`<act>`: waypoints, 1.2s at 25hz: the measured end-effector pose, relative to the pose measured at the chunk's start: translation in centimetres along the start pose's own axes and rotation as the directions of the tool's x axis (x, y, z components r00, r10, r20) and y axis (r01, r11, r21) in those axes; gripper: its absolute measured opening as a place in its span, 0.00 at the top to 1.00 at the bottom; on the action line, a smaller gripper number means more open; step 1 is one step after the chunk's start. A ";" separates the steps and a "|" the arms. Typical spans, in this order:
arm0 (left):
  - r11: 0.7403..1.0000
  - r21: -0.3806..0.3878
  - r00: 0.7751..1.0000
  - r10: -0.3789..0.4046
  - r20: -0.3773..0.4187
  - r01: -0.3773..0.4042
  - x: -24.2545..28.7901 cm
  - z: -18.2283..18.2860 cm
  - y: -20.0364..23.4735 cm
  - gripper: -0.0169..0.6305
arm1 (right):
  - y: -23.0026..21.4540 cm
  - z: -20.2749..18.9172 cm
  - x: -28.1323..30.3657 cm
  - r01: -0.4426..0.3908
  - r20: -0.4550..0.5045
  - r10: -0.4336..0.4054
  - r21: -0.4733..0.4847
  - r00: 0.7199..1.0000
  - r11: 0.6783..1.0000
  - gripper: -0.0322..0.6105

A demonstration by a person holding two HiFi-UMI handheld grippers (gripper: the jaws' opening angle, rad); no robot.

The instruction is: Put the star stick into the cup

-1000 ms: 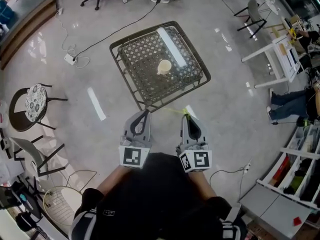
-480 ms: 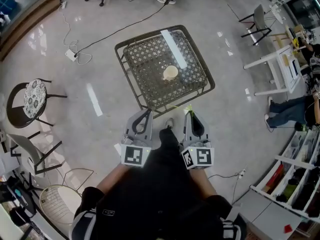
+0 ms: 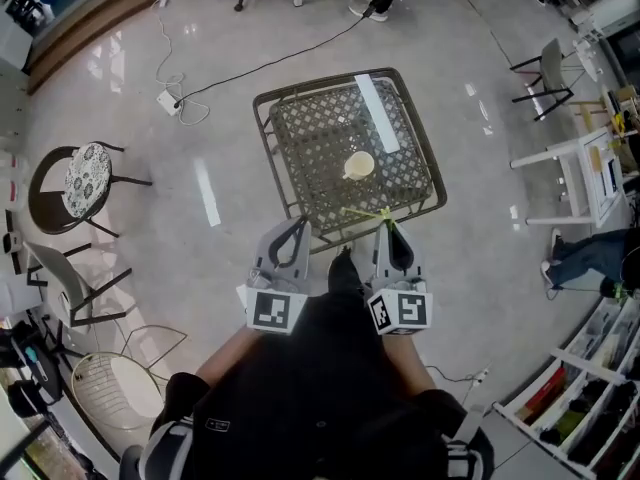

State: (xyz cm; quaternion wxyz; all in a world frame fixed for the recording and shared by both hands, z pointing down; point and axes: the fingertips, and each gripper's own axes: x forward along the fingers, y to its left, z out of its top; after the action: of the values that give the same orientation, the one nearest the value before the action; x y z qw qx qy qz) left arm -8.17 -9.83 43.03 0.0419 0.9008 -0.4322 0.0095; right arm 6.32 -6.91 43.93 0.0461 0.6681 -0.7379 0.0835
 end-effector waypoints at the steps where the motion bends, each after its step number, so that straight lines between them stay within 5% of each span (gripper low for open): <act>1: 1.000 -0.006 1.000 0.014 0.000 -0.014 0.5 0.2 0.1 0.95 | -0.4 0.1 0.6 -0.008 0.001 0.008 0.001 1.000 1.000 0.92; 15: 0.994 0.041 0.995 0.097 -0.020 -0.096 8.3 0.8 -0.8 0.95 | -7.9 -1.9 8.0 -0.069 -0.039 0.070 0.020 0.997 0.997 0.92; 30: 0.987 0.051 0.986 0.152 -0.061 -0.149 14.9 -0.2 -3.2 0.95 | -14.4 -10.6 15.9 -0.099 -0.144 0.107 0.066 0.984 0.993 0.92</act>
State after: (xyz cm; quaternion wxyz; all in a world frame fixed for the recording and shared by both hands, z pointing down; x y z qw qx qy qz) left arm 3.62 -19.42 43.81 0.0342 0.8654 -0.4972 0.0519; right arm 18.58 -21.84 58.05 0.0766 0.6221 -0.7634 0.1563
